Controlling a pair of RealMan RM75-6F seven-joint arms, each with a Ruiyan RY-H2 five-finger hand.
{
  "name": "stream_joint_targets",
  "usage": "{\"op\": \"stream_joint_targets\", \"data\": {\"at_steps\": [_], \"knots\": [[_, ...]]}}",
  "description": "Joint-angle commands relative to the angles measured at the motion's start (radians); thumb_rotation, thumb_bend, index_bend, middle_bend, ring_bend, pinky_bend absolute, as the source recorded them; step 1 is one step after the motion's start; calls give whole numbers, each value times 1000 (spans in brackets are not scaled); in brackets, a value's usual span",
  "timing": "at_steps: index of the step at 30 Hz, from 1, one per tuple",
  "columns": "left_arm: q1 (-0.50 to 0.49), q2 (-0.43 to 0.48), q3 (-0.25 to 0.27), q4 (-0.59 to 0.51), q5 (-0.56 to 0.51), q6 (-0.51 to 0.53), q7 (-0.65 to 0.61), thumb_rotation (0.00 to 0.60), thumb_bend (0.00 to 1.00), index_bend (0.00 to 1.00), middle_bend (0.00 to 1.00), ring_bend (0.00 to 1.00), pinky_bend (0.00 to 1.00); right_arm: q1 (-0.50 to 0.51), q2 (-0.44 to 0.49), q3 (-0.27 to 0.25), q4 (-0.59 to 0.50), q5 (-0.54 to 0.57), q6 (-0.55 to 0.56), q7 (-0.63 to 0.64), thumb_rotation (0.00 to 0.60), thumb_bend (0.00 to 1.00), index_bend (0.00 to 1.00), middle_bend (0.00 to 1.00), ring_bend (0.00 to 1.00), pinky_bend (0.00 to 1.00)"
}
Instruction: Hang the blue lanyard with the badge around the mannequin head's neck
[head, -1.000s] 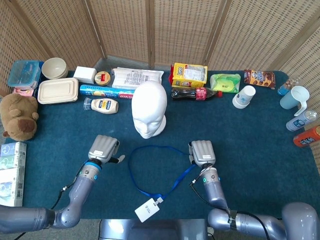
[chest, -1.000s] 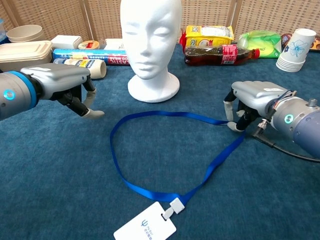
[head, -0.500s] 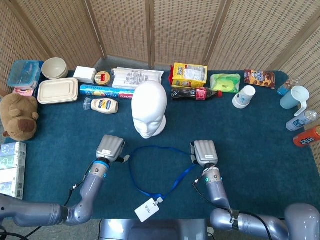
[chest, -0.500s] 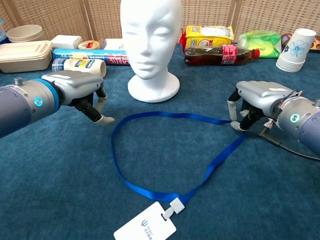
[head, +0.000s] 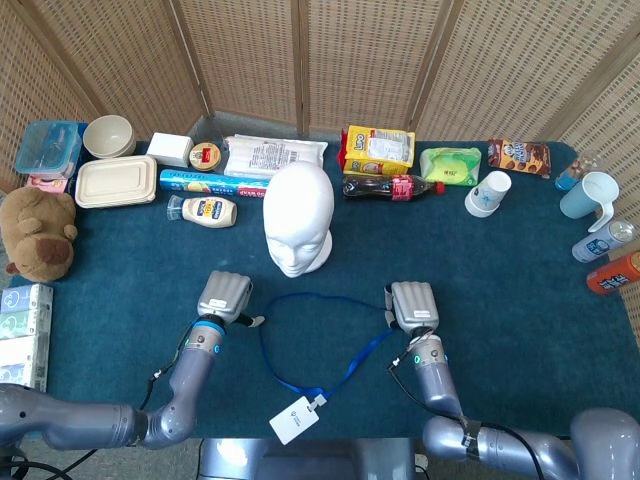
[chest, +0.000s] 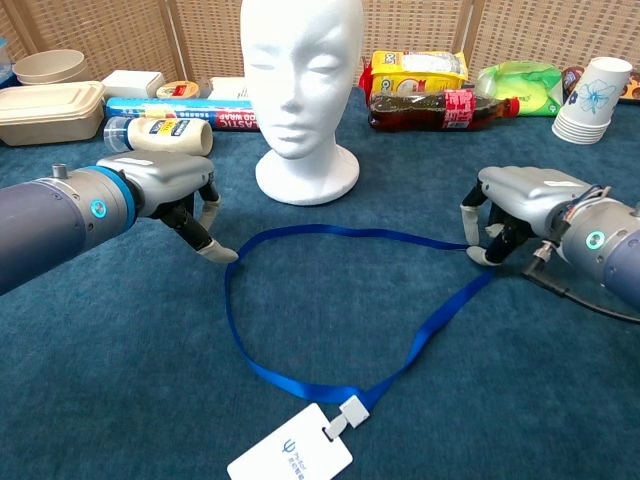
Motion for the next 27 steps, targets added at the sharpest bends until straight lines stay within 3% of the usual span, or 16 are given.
{"op": "stream_joint_targets", "data": {"at_steps": [1, 8, 14, 27], "knots": [[-7, 6, -7, -7, -18, -9, -3, 388, 185, 662, 1000, 1000, 1000, -1, -1, 0, 4, 0, -3, 3, 600, 549, 665, 1000, 1000, 1000], [-21, 10, -6, -14, -38, -10, -1, 389, 274, 633, 1000, 1000, 1000, -2, 1, 2, 7, -1, -7, 8, 600, 550, 665, 1000, 1000, 1000], [-33, -3, 0, 0, -29, 16, 6, 384, 170, 633, 1000, 1000, 1000, -4, 1, 2, 10, 1, -9, 10, 600, 549, 665, 1000, 1000, 1000], [-45, -12, -3, 11, -55, 14, 10, 388, 106, 633, 1000, 1000, 1000, -8, 0, 1, 14, 1, -13, 16, 600, 551, 665, 1000, 1000, 1000]]}}
